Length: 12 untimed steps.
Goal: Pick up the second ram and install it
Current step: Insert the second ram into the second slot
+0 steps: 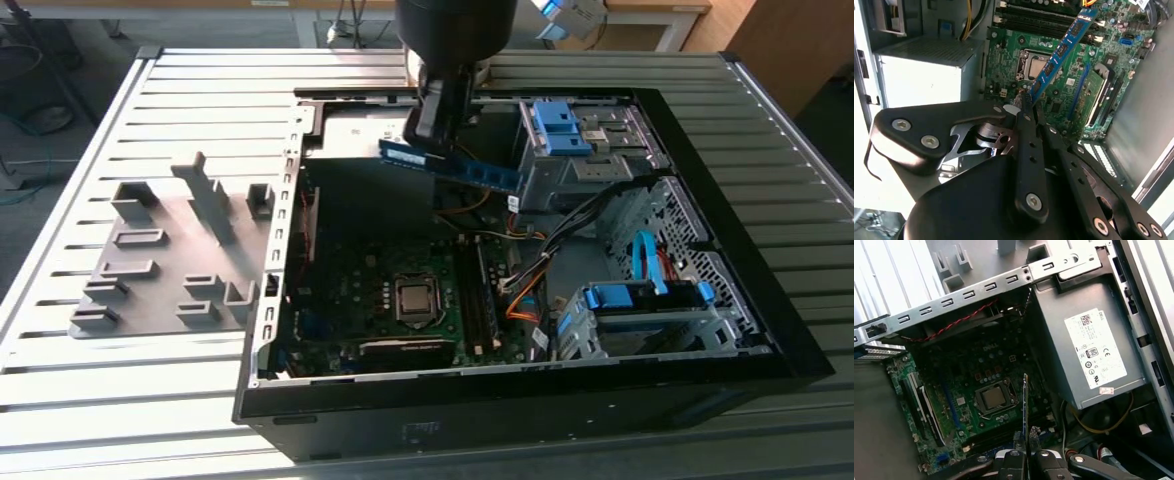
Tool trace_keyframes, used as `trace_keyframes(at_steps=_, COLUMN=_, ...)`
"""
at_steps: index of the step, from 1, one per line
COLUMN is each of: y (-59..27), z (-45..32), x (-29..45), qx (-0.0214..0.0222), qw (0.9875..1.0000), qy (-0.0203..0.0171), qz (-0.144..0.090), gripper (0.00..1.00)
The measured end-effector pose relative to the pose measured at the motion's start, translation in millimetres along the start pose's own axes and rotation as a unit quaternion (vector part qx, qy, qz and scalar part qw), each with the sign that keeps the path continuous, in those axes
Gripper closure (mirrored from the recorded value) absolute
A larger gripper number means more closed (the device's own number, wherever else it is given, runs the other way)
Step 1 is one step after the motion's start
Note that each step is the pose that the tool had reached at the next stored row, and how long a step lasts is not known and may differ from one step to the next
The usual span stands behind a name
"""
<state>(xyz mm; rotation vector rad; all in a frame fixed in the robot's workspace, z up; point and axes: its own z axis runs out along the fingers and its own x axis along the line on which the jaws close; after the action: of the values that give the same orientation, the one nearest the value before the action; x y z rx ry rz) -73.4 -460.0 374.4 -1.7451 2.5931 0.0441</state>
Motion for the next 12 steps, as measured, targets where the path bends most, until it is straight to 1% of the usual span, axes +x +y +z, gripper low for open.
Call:
trace_keyframes(at_steps=6, y=-0.5, z=0.2, x=-0.2, qx=0.0009, qw=0.9996, qy=-0.0004, qz=0.029, gripper=0.86)
trace_keyframes(at_steps=12, y=-1.1, z=0.5, x=-0.4, qx=0.0017, qw=0.9983, qy=-0.0008, qz=0.058, gripper=0.86)
